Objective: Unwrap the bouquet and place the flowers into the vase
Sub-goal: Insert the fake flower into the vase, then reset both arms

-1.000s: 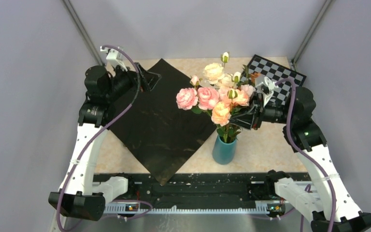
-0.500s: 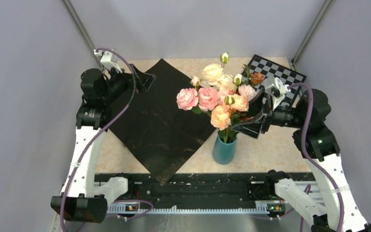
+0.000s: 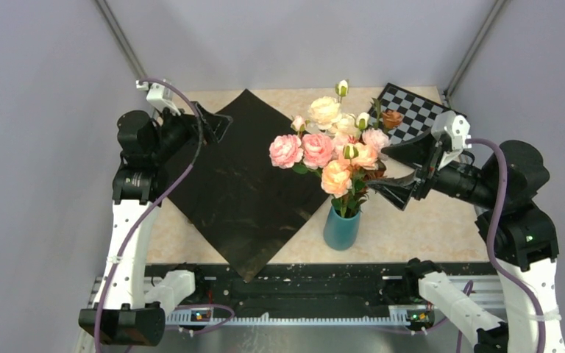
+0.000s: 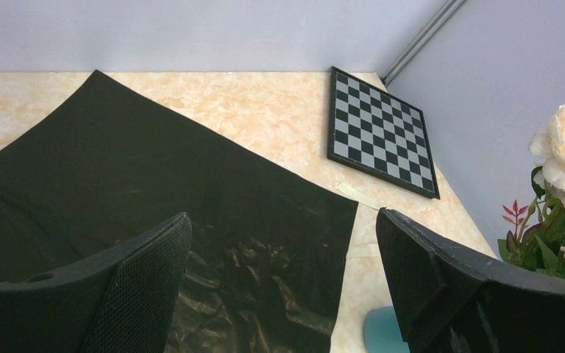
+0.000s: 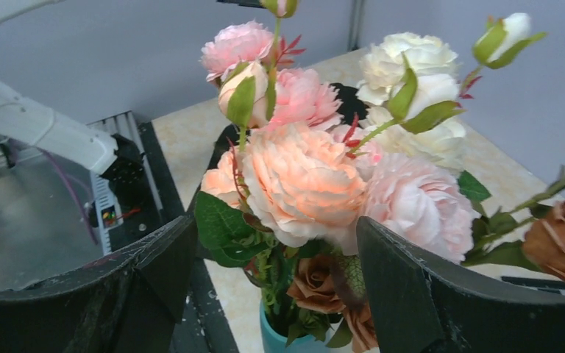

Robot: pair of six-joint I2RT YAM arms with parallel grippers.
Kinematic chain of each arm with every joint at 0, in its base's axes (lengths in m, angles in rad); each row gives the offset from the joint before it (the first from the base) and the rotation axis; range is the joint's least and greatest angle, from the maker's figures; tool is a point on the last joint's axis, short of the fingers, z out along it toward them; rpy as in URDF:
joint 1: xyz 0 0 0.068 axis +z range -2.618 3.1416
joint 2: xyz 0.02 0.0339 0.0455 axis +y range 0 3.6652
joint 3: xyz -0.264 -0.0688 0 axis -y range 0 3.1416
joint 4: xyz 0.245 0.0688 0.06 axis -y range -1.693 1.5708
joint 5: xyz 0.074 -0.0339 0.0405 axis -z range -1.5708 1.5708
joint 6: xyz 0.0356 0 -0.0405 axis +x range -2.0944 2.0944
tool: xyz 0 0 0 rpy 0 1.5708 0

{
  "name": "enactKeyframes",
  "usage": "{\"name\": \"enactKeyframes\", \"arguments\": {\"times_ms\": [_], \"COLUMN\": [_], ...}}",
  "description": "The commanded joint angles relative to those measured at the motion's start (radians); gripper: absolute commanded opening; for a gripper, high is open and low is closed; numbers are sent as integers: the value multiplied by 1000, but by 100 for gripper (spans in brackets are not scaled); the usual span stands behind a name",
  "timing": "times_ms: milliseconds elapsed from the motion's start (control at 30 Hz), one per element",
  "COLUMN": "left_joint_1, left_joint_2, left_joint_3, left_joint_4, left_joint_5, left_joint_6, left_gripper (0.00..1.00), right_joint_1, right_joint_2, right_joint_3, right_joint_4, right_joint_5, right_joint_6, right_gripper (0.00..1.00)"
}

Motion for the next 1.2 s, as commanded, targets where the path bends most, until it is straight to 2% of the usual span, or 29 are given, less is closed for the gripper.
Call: {"name": "enactKeyframes", "arguments": {"times_ms": [0,267,400,567,633,733,800,900,1067,1167], "left_joint_1": [10,14,13,68,85,111,126,132,132,132], "left_joint_2": [-34,-80,-77,-79,-85,-101,-111,-132,-166,-203], "left_joint_3": [-16,-57,-51,-58,-69,-95,-113,-145,-206,-251], "left_joint_4": [24,-13,-76,-121,-130,-137,-138,-137,-120,-106], "left_joint_5": [-9,-103,-218,-312,-343,-398,-412,-445,-488,-478], "left_joint_6": [25,65,72,72,70,63,62,73,122,172], "left_gripper": [99,99,99,99,99,99,99,99,99,99], "right_joint_1": [5,6,5,-6,-53,-200,-274,-320,-336,-336], "right_joint_2": [1,100,171,269,311,340,348,347,320,266], "right_joint_3": [90,199,211,251,267,258,229,169,-4,-179], "right_joint_4": [-28,44,69,42,29,33,49,78,192,318], "right_joint_5": [143,393,551,726,738,654,635,672,743,790], "right_joint_6": [-36,119,191,226,244,293,315,316,304,262], "right_gripper": [81,84,84,84,84,84,84,83,82,82]}}
